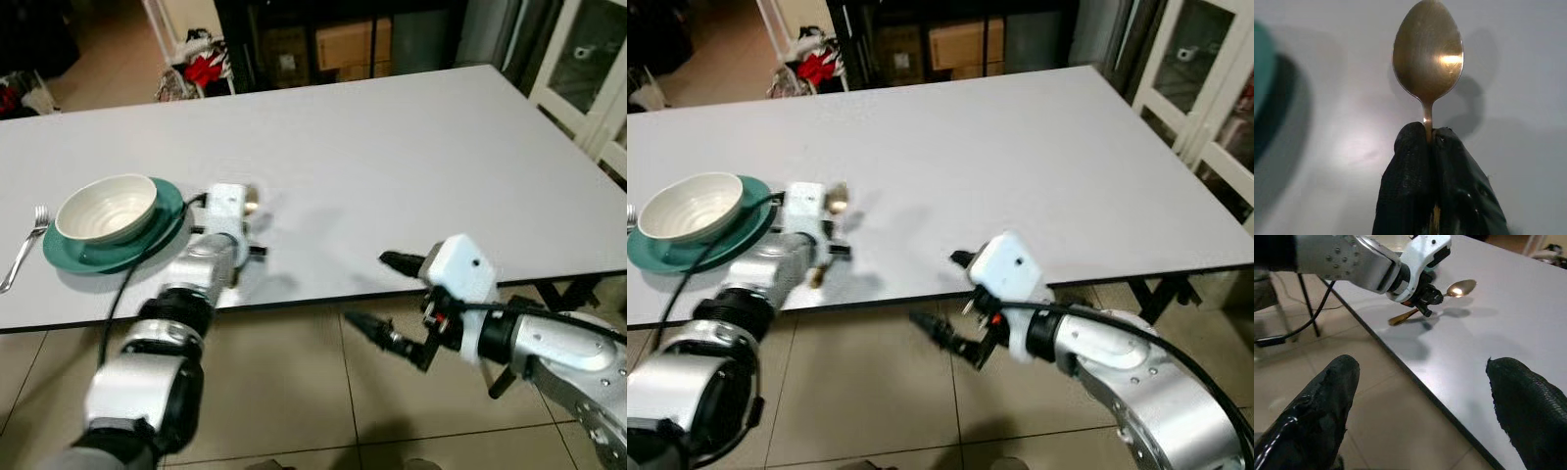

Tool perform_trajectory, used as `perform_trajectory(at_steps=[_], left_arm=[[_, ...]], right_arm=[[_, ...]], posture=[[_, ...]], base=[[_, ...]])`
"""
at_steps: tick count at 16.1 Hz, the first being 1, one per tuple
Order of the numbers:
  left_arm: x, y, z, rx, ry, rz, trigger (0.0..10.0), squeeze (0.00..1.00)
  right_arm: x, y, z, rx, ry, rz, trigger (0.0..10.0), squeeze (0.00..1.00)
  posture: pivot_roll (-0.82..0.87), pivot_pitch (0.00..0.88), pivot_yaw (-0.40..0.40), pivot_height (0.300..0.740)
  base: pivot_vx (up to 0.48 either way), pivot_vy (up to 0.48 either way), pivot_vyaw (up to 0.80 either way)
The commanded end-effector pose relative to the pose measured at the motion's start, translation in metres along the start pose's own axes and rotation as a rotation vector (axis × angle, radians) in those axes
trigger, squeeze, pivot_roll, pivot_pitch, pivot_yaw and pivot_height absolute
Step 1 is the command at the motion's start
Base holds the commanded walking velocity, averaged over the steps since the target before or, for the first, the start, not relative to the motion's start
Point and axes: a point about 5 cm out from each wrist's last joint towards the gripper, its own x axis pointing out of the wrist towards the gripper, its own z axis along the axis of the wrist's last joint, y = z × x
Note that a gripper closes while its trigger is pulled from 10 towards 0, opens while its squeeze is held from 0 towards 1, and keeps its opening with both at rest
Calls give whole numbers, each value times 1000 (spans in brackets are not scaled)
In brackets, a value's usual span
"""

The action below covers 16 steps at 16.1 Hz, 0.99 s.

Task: Setting the table

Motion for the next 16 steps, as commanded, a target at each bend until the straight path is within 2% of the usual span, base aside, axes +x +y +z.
perform_trajectory(at_steps=[1,4,5,9,13,15,16], left_arm=[[1,10,1,-11,-7,14,10000,0],[2,14,1,1,-19,17,10000,0],[3,12,0,-21,-24,-9,10000,0],[3,16,-9,-20,-4,37,10000,0],[4,17,-4,-34,-22,46,10000,0],[4,19,-4,-25,-22,57,10000,482],[4,21,-4,-31,-24,73,10000,992]], right_arm=[[2,4,5,-8,-6,32,10000,0],[3,4,8,2,-15,18,10000,0],[4,6,8,3,-16,16,10000,0],[1,11,12,7,-20,32,10000,0],[-5,11,14,6,-8,18,10000,0],[-6,13,15,10,-3,22,10000,0],[-6,15,15,14,-3,32,10000,0]], posture=[[-142,69,131,740],[-150,88,130,740],[-153,96,129,740],[-187,134,120,740],[-228,175,108,740],[-232,182,104,740],[-236,183,106,740]], base=[[0,0,0],[0,0,0],[0,0,0],[0,0,0],[0,0,0],[0,0,0],[0,0,0]])
